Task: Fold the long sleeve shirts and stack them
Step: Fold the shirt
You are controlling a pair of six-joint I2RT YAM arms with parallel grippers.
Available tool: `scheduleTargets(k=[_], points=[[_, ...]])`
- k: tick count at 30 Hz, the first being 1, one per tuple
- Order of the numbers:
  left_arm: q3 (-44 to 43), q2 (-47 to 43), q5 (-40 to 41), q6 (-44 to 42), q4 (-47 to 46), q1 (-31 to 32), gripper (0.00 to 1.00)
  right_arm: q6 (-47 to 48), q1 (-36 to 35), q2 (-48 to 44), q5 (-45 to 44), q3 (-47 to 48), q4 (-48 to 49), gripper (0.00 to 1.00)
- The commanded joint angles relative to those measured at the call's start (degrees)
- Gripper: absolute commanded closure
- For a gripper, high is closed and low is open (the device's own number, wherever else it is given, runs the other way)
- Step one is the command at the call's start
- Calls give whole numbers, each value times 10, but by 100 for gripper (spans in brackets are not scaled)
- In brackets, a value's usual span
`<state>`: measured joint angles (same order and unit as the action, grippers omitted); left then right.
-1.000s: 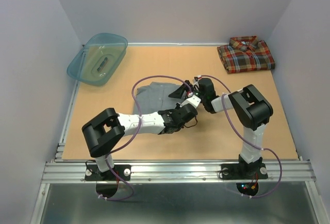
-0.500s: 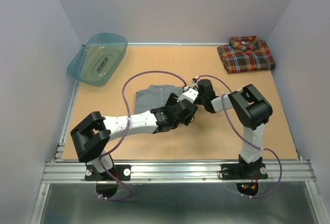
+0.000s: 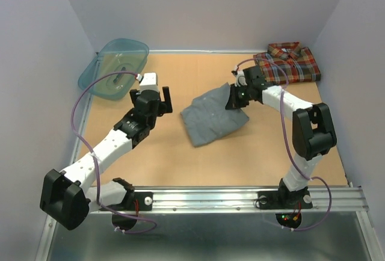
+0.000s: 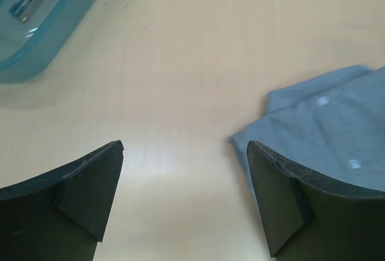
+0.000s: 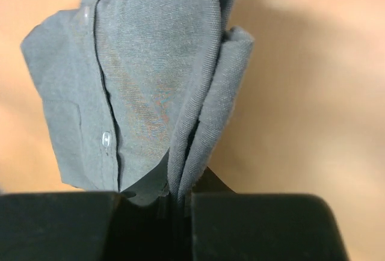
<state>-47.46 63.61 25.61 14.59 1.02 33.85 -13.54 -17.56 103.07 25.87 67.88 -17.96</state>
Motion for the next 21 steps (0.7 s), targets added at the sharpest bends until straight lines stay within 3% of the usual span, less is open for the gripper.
scheduleTargets(k=[1,6,14,18,21], points=[[28,-2,2,28,3,-48,4,212,5,-22,-149,155,-225,96],[38,12,7,59,0,-68,5,315,9,-31,-295,275,-298,97],[44,21,20,60,-6,-69,5,381,8,-8,-645,470,-354,99],[46,20,26,61,-6,-69,5,403,3,-8,-723,473,-340,99],[44,25,25,61,-7,-69,5,398,-11,-9,-728,396,-318,99]])
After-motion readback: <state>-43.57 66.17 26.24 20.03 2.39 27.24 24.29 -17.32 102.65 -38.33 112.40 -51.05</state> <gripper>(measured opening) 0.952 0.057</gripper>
